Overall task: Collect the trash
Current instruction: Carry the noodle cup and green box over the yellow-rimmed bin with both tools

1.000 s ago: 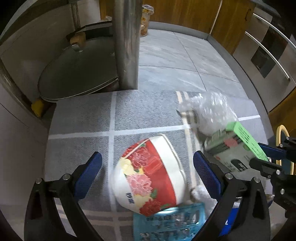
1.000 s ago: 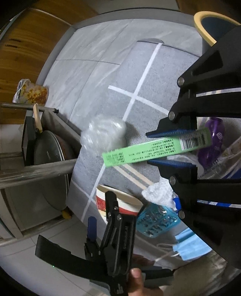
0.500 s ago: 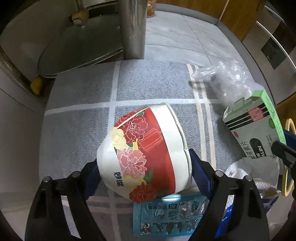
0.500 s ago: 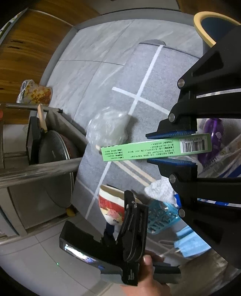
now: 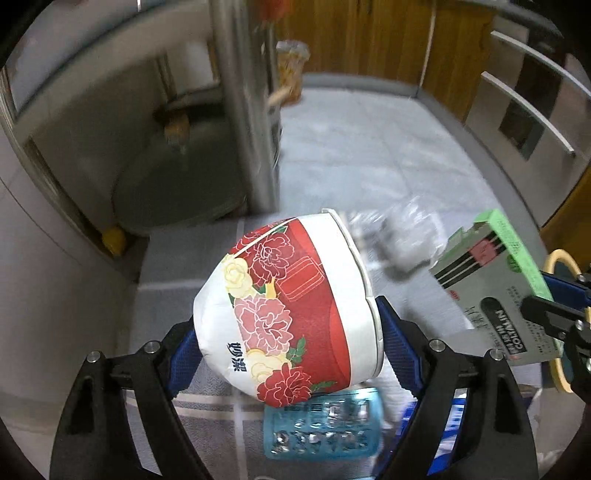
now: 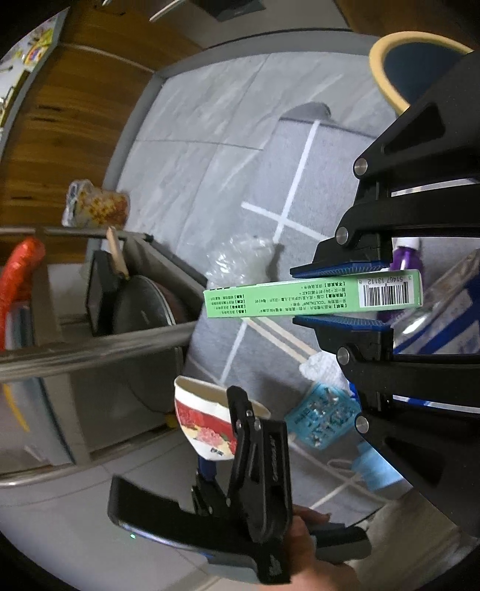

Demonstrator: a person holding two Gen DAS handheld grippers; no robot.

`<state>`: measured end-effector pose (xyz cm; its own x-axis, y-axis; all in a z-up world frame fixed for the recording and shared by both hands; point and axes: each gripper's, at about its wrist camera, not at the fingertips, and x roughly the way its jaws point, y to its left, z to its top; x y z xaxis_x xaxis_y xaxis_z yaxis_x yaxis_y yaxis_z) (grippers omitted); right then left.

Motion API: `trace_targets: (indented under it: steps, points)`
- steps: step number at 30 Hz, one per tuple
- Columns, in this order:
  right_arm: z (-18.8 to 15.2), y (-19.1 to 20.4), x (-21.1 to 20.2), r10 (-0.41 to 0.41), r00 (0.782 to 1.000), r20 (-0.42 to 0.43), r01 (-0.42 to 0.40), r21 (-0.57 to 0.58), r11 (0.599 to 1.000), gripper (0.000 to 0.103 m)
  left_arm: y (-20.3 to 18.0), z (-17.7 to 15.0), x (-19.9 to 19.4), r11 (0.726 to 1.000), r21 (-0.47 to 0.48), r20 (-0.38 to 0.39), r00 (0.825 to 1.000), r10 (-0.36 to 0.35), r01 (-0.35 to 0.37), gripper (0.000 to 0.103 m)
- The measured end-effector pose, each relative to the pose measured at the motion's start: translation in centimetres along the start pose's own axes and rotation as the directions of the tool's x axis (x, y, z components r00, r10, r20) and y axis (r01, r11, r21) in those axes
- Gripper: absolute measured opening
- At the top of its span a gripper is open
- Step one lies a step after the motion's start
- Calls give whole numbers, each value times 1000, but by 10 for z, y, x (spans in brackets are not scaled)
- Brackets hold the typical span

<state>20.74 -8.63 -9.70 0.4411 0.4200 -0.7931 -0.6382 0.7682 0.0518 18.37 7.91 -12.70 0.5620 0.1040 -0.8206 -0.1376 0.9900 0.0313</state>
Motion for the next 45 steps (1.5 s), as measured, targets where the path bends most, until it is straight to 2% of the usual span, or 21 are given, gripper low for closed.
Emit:
trace_targets:
  steps: [9,15,28,36,41,45]
  points:
    - [-14,-21,-54,-59,995,76,49,126,991,20,-16,-2,-60,999,5,93,994,-50,49,83]
    - [-26,-27,-92,-100,986,135,74,184,980,20,-15,-4,-91,991,2,142,981,-130,131,83]
    - [-69,-28,-140,-161,976,145,127,215,968,19,-30,-25,-139,987,37,199,966,-162,158,83]
    - [-99,-53,-183,-238,953,189,166,333,928,19,-61,-38,-151,978,117,196,961,-195,174,83]
    - [-121,-67,-209,-330,923,197,238,381,893,19,-99,-43,-150,959,214,191,955,-227,185,83]
    - [-135,-84,-219,-356,912,203,242,434,868,20,-122,-47,-146,946,243,174,950,-259,214,83]
